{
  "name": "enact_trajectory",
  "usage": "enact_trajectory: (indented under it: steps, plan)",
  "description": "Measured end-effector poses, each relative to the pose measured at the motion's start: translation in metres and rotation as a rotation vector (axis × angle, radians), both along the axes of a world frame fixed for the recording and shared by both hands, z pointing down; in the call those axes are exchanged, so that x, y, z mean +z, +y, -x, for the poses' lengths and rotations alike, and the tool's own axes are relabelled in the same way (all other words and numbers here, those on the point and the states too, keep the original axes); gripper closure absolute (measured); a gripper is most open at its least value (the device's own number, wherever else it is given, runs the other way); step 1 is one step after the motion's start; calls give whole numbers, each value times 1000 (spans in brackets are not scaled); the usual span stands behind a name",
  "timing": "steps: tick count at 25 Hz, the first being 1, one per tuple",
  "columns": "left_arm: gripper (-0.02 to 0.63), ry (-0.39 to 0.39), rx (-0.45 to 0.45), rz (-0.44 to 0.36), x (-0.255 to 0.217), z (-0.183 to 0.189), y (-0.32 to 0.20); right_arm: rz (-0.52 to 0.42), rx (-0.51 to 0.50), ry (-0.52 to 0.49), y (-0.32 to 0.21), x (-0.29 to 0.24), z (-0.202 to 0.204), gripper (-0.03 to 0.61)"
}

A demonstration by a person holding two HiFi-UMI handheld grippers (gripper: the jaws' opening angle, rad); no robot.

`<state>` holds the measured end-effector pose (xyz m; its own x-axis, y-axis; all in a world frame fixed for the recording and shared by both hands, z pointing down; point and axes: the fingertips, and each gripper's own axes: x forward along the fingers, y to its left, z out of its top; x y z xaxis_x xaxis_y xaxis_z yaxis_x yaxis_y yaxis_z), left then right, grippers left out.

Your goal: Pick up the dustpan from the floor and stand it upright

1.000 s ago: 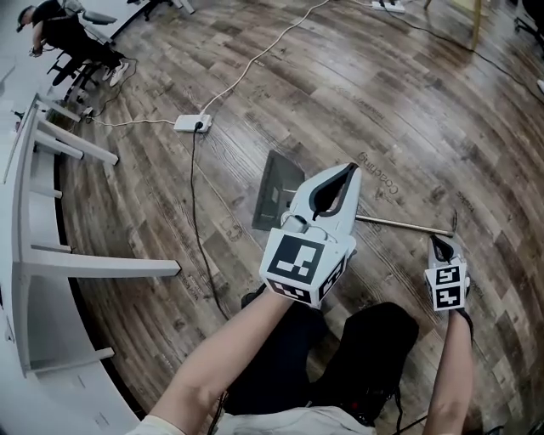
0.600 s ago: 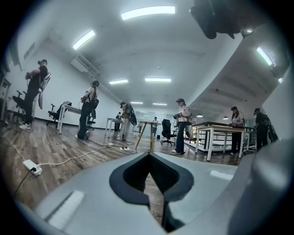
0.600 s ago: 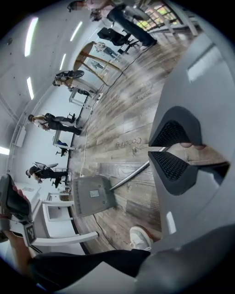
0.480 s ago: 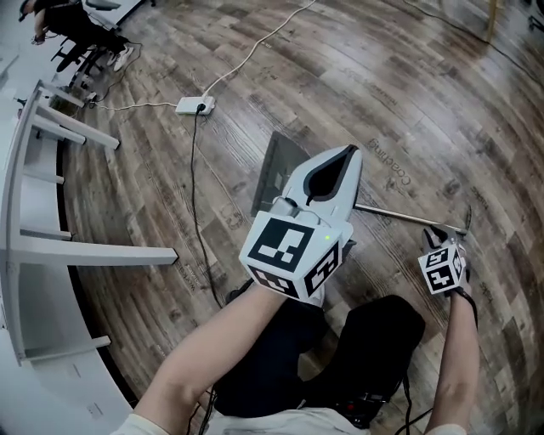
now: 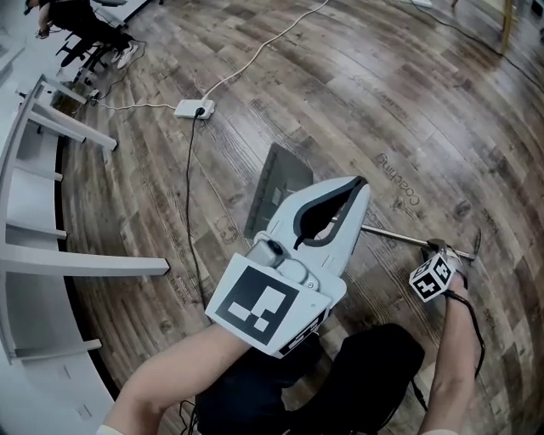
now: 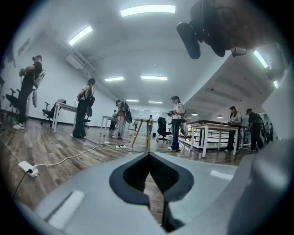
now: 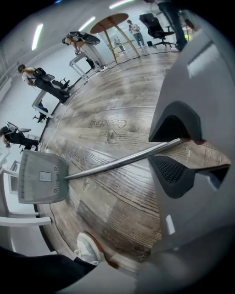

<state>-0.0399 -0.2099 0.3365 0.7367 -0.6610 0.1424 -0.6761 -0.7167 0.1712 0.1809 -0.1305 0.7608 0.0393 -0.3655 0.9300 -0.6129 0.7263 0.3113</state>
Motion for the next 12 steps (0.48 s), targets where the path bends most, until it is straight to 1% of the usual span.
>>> enact_trajectory:
  steps: [2,4,5,6,7,9,12]
  plan:
    - [613,-10,20,-17,2,0,3,14,-44,38,-5,13,2,474]
    - [613,-25,45,-29,5,0,8,30,-75,69,-2,25,3,522]
    - [613,-29,50,-22,7,2,10,44,-81,76,1,31,4,512]
    - [613,-29,50,-12,10,4,11,56,-83,80,2,36,4,469]
    - [613,-27,47,-6,11,7,11,62,-82,85,2,40,3,440]
    - [613,-23,35,-11,10,12,8,74,-84,97,-1,46,2,419]
    - [613,-27,15,-27,10,19,0,94,-87,125,-4,55,-1,417]
